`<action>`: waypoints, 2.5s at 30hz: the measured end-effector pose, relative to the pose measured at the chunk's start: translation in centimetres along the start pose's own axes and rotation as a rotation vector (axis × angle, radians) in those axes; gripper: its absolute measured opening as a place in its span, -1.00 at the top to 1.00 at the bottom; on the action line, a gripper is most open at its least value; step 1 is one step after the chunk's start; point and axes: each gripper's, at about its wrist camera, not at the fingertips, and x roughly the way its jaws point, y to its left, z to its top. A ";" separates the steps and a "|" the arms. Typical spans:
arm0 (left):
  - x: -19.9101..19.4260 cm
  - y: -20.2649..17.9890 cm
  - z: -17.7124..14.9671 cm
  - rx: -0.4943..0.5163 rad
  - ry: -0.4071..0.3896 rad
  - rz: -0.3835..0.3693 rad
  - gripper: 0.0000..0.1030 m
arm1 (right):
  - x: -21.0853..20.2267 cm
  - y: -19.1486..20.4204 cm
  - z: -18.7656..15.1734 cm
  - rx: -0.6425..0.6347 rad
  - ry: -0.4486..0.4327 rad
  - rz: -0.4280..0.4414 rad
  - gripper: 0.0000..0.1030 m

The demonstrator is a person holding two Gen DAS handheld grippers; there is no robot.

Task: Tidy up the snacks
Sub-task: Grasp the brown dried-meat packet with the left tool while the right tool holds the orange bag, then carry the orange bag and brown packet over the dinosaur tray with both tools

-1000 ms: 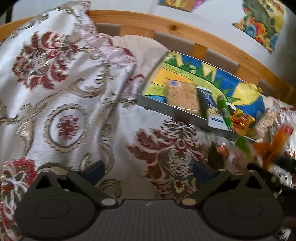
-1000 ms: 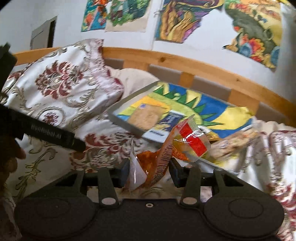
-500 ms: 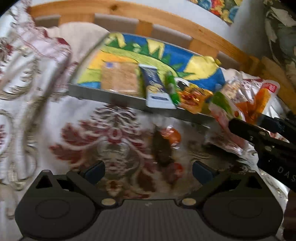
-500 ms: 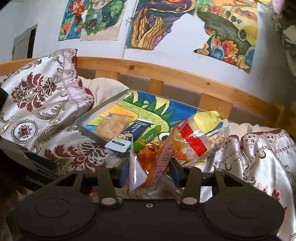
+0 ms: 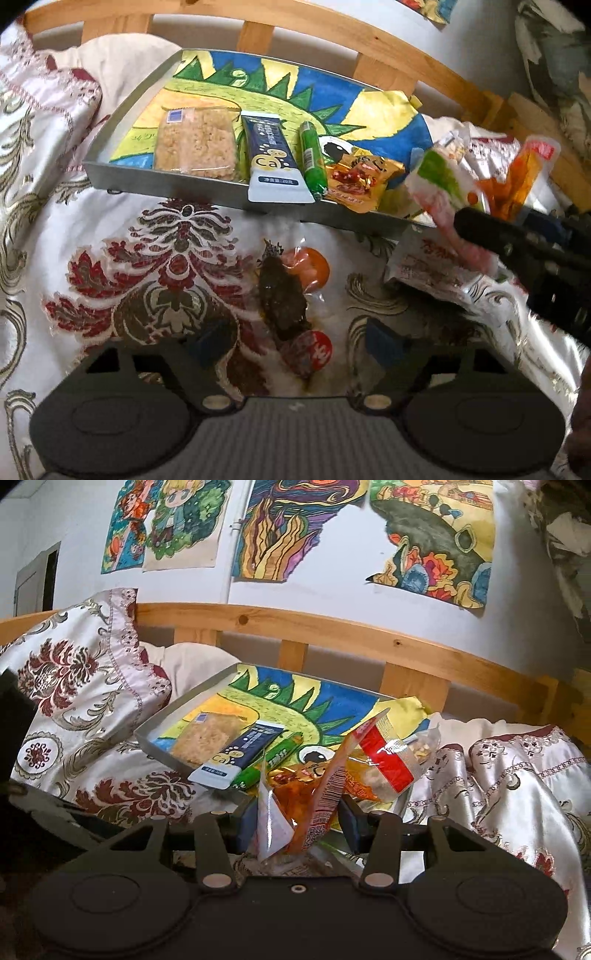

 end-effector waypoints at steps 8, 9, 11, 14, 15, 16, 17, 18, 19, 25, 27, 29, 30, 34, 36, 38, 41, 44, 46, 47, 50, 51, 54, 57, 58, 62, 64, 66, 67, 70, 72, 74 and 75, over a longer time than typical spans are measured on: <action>-0.4 -1.5 -0.2 0.065 0.032 0.047 -0.14 | 0.0 0.2 0.0 -0.006 0.002 -0.001 0.04; -0.6 -1.4 -0.2 0.051 0.038 0.041 -0.13 | 0.0 0.3 0.0 -0.007 0.001 0.000 0.04; -0.9 -1.1 -0.2 0.013 0.045 0.022 -0.08 | 0.1 0.4 0.0 -0.012 0.001 0.000 0.04; -1.3 -0.6 -0.3 -0.025 0.051 0.002 -0.07 | 0.1 0.6 0.0 -0.017 0.002 0.000 0.04; -1.4 -0.5 -0.3 -0.031 0.052 0.000 -0.07 | 0.0 0.6 0.0 -0.019 0.001 0.000 0.04; -1.6 -0.4 -0.4 -0.037 0.053 -0.003 -0.06 | 0.0 0.7 0.0 -0.021 0.000 0.000 0.04; -1.7 -0.3 -0.4 -0.044 0.055 -0.006 -0.05 | 0.0 0.7 0.0 -0.023 -0.001 0.000 0.04; -1.8 -0.2 -0.5 -0.051 0.056 -0.011 -0.04 | 0.0 0.7 0.0 -0.025 -0.002 -0.001 0.04; -2.0 -0.1 -0.6 -0.060 0.056 -0.016 -0.03 | 0.0 0.8 0.0 -0.026 -0.003 -0.001 0.04; -2.5 0.5 -1.1 -0.090 0.066 -0.035 -0.01 | 0.0 0.9 -0.1 -0.032 -0.004 0.000 0.04; -2.2 0.5 -1.0 -0.085 0.078 -0.037 -0.02 | 0.0 1.0 -0.1 -0.036 -0.002 0.001 0.04; -1.8 0.6 -0.8 -0.090 0.082 -0.039 -0.07 | -0.1 1.0 -0.1 -0.039 -0.002 0.002 0.04; -1.6 0.7 -0.6 -0.099 0.090 -0.045 -0.11 | -0.1 1.1 -0.1 -0.041 -0.002 0.002 0.04; -0.8 1.0 0.3 -0.119 0.106 -0.063 -0.41 | 0.0 1.0 -0.1 -0.037 -0.004 -0.003 0.04; -0.5 1.1 0.7 -0.128 0.105 -0.059 -0.46 | 0.1 0.8 -0.1 -0.034 -0.002 -0.005 0.04; -0.2 1.3 1.1 -0.141 0.106 -0.051 -0.45 | 0.1 0.8 -0.1 -0.032 -0.003 -0.008 0.04; 0.1 1.5 1.4 -0.148 0.106 -0.028 -0.18 | 0.1 0.7 -0.1 -0.028 -0.005 -0.010 0.04; 0.0 1.5 1.6 -0.121 0.109 -0.013 -0.02 | 0.1 0.7 -0.1 -0.029 -0.007 -0.012 0.03; -0.3 1.5 1.6 -0.117 0.107 -0.019 0.00 | 0.1 0.8 -0.1 -0.030 -0.007 -0.011 0.03; -0.4 1.4 1.6 -0.115 0.105 -0.023 0.01 | 0.1 0.8 -0.1 -0.032 -0.008 -0.011 0.03; -1.0 1.2 1.5 -0.114 0.099 -0.034 0.02 | 0.2 0.9 -0.1 -0.040 -0.010 -0.015 0.04; -1.3 1.2 1.5 -0.112 0.093 -0.034 0.03 | 0.2 0.9 -0.1 -0.042 -0.011 -0.016 0.03; -2.3 1.3 1.5 -0.122 0.076 -0.043 0.06 | 0.2 1.0 -0.1 -0.043 -0.021 -0.017 0.04; -3.4 1.9 1.3 -0.163 0.063 -0.043 0.07 | 0.1 1.1 -0.1 -0.043 -0.033 -0.018 0.04; -3.7 2.1 1.3 -0.180 0.060 -0.042 0.07 | 0.0 1.1 0.0 -0.044 -0.037 -0.019 0.04; -4.6 2.4 1.8 -0.198 0.031 -0.030 0.07 | 0.0 1.3 0.2 -0.050 -0.062 -0.019 0.04; -4.8 2.3 2.7 -0.194 0.006 -0.028 0.07 | 0.1 1.5 0.4 -0.060 -0.083 -0.017 0.04; -4.7 2.0 3.6 -0.187 -0.016 -0.029 0.07 | 0.4 1.5 0.7 -0.070 -0.113 -0.010 0.03; -4.6 1.8 4.1 -0.184 -0.021 -0.029 0.07 | 0.6 1.4 0.9 -0.073 -0.129 -0.007 0.03; -4.4 1.4 5.4 -0.187 -0.034 -0.039 0.07 | 1.7 0.8 1.2 -0.062 -0.156 -0.013 0.03; -4.5 1.1 5.9 -0.193 -0.045 -0.045 0.07 | 2.4 0.2 1.3 -0.058 -0.160 -0.026 0.03; -4.6 0.9 6.2 -0.198 -0.046 -0.050 0.08 | 2.9 -0.6 1.4 -0.040 -0.159 -0.044 0.03; -4.6 0.9 6.2 -0.198 -0.043 -0.048 0.08 | 3.1 -1.1 1.5 -0.021 -0.157 -0.048 0.03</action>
